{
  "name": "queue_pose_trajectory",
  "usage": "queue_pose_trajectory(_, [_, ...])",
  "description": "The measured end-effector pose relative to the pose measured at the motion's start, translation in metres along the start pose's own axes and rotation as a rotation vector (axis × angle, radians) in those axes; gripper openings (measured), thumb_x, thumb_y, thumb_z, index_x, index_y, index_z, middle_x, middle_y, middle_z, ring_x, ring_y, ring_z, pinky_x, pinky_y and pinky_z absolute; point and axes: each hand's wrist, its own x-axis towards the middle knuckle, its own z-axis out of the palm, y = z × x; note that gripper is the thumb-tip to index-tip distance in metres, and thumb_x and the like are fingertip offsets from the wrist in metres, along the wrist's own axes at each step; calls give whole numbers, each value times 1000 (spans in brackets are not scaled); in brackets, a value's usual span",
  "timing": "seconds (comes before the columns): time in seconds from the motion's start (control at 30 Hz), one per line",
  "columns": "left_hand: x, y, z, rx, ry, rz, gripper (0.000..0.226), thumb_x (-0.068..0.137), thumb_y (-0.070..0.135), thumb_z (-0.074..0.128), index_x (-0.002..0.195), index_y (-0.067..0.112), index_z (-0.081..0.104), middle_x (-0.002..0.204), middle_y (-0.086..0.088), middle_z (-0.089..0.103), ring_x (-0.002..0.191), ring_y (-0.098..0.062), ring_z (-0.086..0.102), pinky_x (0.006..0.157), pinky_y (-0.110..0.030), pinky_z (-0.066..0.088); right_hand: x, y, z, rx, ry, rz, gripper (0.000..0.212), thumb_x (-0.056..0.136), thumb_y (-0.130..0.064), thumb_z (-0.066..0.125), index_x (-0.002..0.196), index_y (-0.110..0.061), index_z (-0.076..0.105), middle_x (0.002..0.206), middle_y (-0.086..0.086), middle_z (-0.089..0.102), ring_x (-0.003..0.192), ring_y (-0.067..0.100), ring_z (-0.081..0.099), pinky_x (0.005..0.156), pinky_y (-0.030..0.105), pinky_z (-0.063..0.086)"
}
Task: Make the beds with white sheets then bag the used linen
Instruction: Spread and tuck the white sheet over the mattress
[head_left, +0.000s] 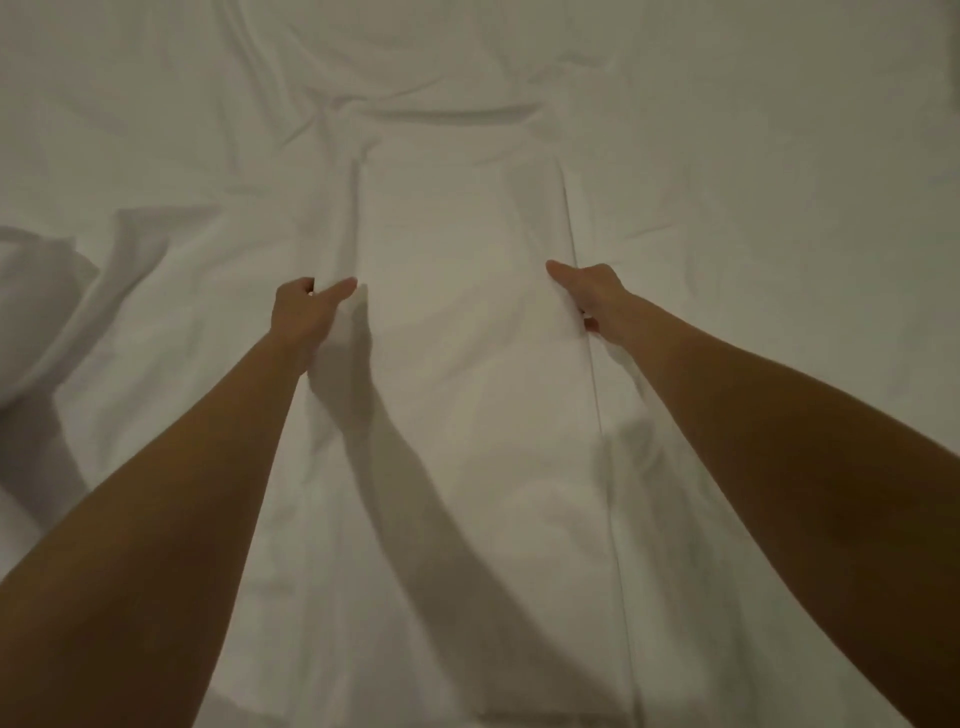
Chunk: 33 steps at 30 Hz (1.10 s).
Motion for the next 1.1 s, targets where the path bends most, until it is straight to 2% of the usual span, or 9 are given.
queue_pose_trajectory(0.1, [19,14,6,47,19,20,60,83,42,71,125,1,59,115,-12,64,104,-30,61,93,-41,50,19,-14,6,56,1,-29,67,84,-42,70,130,4,51,119,14,63,105,29,62,92,39,51])
queue_pose_trajectory(0.17, [29,19,8,48,39,31,56,85,38,71,126,2,59,119,-15,64,108,-32,61,94,-41,50,32,-17,9,69,-5,-43,69,79,-42,75,128,3,53,118,16,64,105,32,63,95,44,51])
queue_pose_trajectory(0.4, [41,6,-15,-131,31,37,26,90,24,67,109,6,65,87,-6,64,69,-15,59,67,-28,50,44,-29,11,132,-31,-60,27,79,-21,78,98,-6,66,94,10,69,84,24,69,80,34,58])
queue_pose_trajectory(0.5, [43,-10,-23,-205,-48,-136,16,89,23,69,85,8,64,61,-1,61,49,-13,57,52,-25,49,45,-31,12,134,-43,-46,32,77,-21,80,101,-6,65,96,10,68,79,21,68,75,31,57])
queue_pose_trajectory(0.6, [45,-7,-26,-248,-71,-130,17,88,20,70,76,13,61,46,7,58,40,-9,54,42,-19,46,48,-37,13,134,0,-84,41,77,-15,80,111,1,65,101,13,68,85,23,68,81,33,57])
queue_pose_trajectory(0.77, [10,-39,-27,-220,-175,-160,10,84,20,73,85,12,67,61,7,69,51,-7,64,48,-19,53,44,-21,8,166,20,-56,41,77,-17,80,110,2,65,102,14,70,89,27,69,82,40,58])
queue_pose_trajectory(0.87, [-23,-64,-31,-175,-235,-278,14,81,20,75,86,9,68,78,-1,74,60,-13,70,56,-24,58,27,3,4,159,-72,20,38,76,-18,80,107,-1,66,97,11,70,77,17,69,71,27,59])
queue_pose_trajectory(1.0, [-63,-91,-37,-135,-269,-408,19,79,16,76,88,3,67,68,-5,73,55,-15,69,48,-23,54,-3,36,-3,120,-117,100,42,77,-16,79,111,4,65,91,11,70,69,15,67,66,25,59])
queue_pose_trajectory(1.1, [-94,-113,-36,-78,-286,-432,36,71,22,83,98,4,68,86,-10,75,76,-24,71,65,-31,56,-34,69,-9,118,-136,168,40,79,-15,77,111,6,65,86,11,69,57,11,67,57,23,58])
